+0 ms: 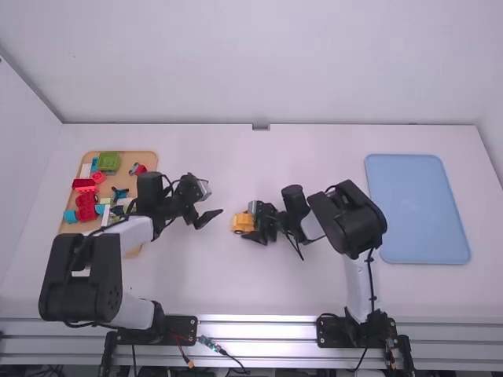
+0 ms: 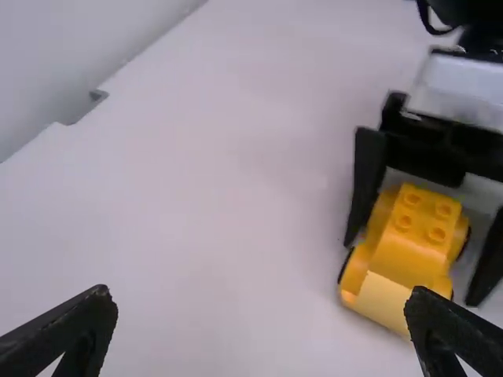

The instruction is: Assemble lego blocks to make yellow taxi

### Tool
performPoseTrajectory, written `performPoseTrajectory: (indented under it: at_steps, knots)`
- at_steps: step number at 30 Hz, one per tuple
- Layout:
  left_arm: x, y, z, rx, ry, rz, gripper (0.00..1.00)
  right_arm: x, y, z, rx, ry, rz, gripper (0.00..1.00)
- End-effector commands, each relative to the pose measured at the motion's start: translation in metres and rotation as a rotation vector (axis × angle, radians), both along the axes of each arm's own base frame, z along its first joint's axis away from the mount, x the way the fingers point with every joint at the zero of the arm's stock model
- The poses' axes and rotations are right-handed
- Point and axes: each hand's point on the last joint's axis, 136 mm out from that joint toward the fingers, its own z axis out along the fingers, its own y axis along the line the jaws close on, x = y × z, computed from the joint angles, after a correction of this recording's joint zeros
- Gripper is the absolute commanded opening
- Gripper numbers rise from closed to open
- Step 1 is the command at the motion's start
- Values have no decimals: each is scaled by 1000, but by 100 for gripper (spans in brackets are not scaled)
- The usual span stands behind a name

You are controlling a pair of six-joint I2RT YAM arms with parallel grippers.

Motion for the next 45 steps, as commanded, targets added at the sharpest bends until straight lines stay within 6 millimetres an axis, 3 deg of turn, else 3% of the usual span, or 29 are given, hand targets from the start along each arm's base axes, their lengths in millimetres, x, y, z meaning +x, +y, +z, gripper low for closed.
performPoseTrajectory:
  at_steps: [1, 9, 11, 15, 16, 21, 26, 32, 36, 41, 45]
  knots:
    - [0, 7, 1, -59, 65, 96, 99, 7, 6, 3, -35, -35, -24, 76]
    - [-1, 7, 5, -111, 24, 122, 99, 4, 15, -1, -65, -29, -5, 70]
    - [0, 7, 8, -128, 17, 133, 99, 4, 14, -2, -65, -27, -7, 62]
    - [1, 6, 10, -133, 6, 133, 99, 5, 14, -1, -64, -29, -7, 27]
    - [1, 6, 10, -133, 7, 133, 99, 5, 14, -1, -63, -31, -7, 24]
    - [1, 6, 10, -133, 8, 133, 99, 9, 13, 2, -57, -29, -23, 25]
    - [2, 6, 11, -133, 3, 133, 99, 26, -5, 25, -46, 0, -104, 26]
    - [6, 7, 16, -131, -13, 130, 99, 64, -64, 66, -133, -41, -342, 25]
    - [6, 7, 17, -131, -17, 130, 99, 88, -117, 91, -213, -73, -536, 25]
    - [6, 7, 17, -132, -15, 131, 99, 114, -211, 116, -285, -36, -905, 23]
    - [7, 6, 18, -135, -17, 130, 99, 117, -296, 125, -325, 26, -1198, 22]
